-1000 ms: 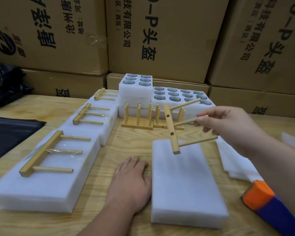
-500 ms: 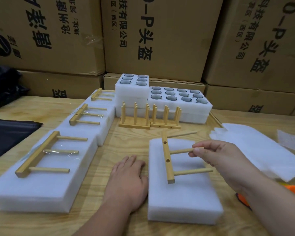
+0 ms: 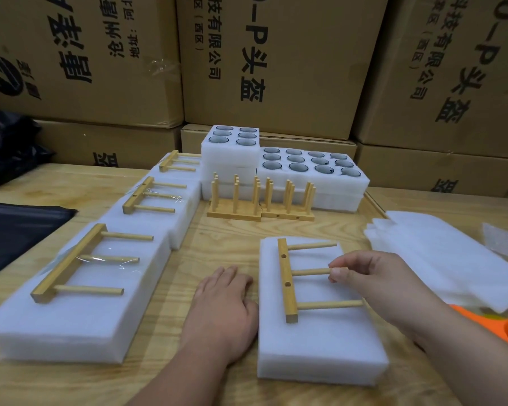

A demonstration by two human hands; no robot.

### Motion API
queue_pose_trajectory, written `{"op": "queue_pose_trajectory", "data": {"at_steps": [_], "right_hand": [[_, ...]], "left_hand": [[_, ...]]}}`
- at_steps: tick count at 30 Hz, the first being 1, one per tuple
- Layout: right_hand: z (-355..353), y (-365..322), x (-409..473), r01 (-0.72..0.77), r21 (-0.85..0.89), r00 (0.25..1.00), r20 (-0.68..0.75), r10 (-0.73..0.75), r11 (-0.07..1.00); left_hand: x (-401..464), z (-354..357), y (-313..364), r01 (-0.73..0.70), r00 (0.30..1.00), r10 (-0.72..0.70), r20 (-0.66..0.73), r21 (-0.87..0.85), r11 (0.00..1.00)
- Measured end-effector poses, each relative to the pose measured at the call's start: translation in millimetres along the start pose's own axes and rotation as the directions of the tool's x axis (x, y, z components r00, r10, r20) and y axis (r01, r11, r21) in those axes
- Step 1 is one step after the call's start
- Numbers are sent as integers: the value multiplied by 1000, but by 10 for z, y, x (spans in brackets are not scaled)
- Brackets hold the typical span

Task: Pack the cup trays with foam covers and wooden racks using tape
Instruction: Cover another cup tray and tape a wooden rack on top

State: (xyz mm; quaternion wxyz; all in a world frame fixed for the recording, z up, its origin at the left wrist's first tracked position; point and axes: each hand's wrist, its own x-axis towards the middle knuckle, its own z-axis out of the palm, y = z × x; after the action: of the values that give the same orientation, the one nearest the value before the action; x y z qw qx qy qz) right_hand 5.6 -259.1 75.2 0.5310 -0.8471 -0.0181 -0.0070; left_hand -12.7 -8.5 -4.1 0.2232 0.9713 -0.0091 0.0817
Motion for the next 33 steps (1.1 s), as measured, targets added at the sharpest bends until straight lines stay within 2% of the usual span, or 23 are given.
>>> {"op": "queue_pose_trajectory", "data": {"at_steps": [4,12,17,20,27,33], "right_hand": [[-32,26,3,27,-122,1000,-2,-27,992],[-11,49,-9,67,-230,998,-7,-70,971],[-49,-45,14,170,-333,985,26,-171,928],[-30,-128,39,232,-376,972,66,-224,897],[143,-265,84,295,-406,954,174,-243,865],[258,-261,100,356,-497,929,277,-244,792]], "left_hand": [[5,10,-5,7,1000,-7,1,-11,1000],[5,5,-3,-4,1000,4,-6,5,1000],[2,4,-1,5,1000,-5,1,0,1000],[-2,7,-5,0,1000,0,-5,1,1000],[3,12,2,-1,1000,2,-14,4,1000],[5,13,-3,-4,1000,4,-6,17,1000]]}}
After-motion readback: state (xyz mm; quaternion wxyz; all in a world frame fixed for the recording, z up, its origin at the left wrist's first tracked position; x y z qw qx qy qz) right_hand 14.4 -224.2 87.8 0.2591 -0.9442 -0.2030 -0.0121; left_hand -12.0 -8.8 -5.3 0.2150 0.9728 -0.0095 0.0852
